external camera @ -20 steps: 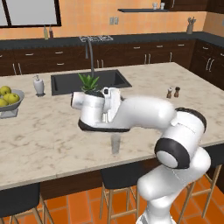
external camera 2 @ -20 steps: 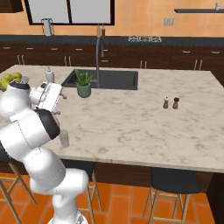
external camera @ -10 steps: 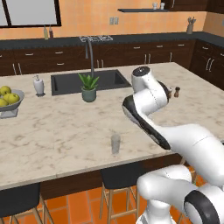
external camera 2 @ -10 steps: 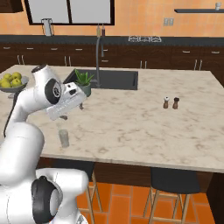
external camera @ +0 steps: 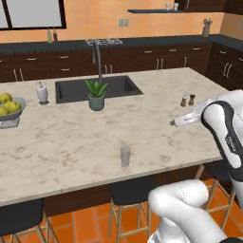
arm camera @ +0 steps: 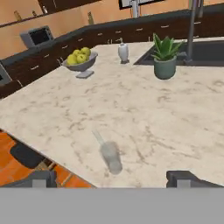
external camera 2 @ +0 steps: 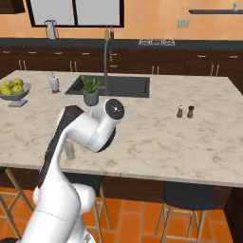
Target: Take a straw from the drawer in front and place it inside the glass cup on the dining counter.
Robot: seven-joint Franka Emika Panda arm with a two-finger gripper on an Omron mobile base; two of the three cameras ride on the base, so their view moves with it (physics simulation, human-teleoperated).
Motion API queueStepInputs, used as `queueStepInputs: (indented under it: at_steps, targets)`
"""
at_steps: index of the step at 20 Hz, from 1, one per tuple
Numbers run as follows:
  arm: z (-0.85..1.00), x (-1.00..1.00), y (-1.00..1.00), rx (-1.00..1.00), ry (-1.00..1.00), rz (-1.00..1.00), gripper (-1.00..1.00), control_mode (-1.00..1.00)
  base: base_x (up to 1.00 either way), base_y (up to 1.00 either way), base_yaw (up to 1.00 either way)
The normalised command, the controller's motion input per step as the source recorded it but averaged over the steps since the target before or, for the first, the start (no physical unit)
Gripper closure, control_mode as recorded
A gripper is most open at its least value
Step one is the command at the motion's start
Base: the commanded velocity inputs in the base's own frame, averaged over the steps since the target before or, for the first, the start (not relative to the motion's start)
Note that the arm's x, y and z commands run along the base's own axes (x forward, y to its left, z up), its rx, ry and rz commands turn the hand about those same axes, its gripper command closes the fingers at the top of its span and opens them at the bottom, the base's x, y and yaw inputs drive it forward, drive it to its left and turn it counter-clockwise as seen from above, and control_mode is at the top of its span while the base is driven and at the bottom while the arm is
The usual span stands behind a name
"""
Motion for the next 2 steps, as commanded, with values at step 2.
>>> queueStepInputs:
  at_steps: [2]
  targets:
    - [-0.82, -0.05, 0.0, 0.74, -0.54, 0.13, -1.0, -1.0, 0.0, 0.0, 0.0]
